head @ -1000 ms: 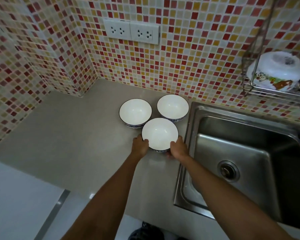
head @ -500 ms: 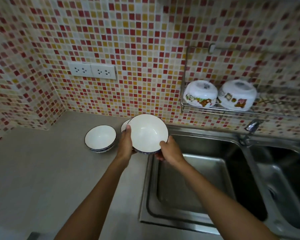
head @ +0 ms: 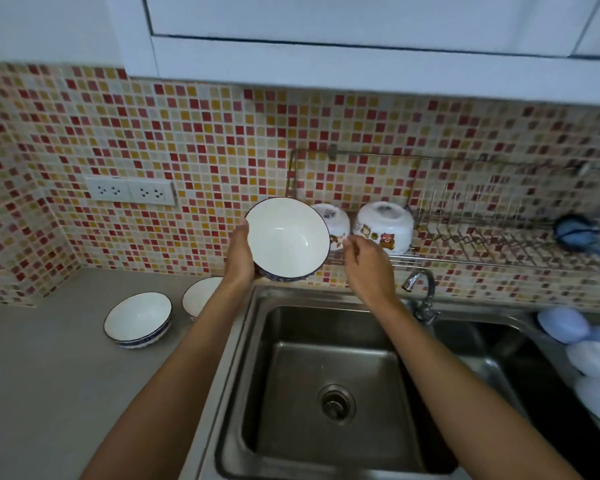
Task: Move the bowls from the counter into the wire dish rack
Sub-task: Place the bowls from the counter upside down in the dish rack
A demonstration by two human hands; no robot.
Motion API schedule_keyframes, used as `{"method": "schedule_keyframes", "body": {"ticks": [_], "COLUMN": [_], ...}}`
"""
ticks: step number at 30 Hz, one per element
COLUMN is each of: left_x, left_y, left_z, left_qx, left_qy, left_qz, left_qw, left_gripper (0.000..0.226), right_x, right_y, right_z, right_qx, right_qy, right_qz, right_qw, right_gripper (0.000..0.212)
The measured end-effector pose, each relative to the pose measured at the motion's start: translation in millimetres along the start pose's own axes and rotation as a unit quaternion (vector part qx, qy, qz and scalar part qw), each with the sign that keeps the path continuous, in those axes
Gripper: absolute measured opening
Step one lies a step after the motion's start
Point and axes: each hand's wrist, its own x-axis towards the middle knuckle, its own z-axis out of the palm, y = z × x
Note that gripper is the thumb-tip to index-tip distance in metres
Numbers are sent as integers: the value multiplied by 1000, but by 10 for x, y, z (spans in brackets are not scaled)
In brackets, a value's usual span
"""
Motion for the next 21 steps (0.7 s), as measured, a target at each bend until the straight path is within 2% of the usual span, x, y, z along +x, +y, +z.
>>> {"method": "schedule_keyframes", "body": {"ticks": [4, 6, 9, 14, 17, 21], "left_x": [68, 118, 195, 295, 337, 525], "left_y": [47, 64, 105, 233, 253, 219], "left_z": [227, 332, 520, 810, 946, 1036], "left_qx": [68, 81, 89, 129, 170, 278], "left_qy": [-15, -14, -9, -15, -45, -87], "left_qz": [35, 53, 84, 122, 206, 295], "left_qw": [997, 995, 992, 984, 963, 910], "left_gripper": [60, 54, 48, 59, 57, 67], "right_x": [166, 202, 218, 182, 156, 142], "right_y": [459, 651, 877, 920, 930, 979], "right_z": [-93, -82, -37, 42, 74, 124], "right_qx": [-156, -209, -233, -238, -247, -255], "right_qy": [-34, -58, -53, 2, 21, 20], "right_qz": [-75, -104, -143, -149, -163, -164], "right_qw": [984, 971, 961, 960, 955, 953], "right_gripper": [40, 43, 40, 45, 44, 46]}}
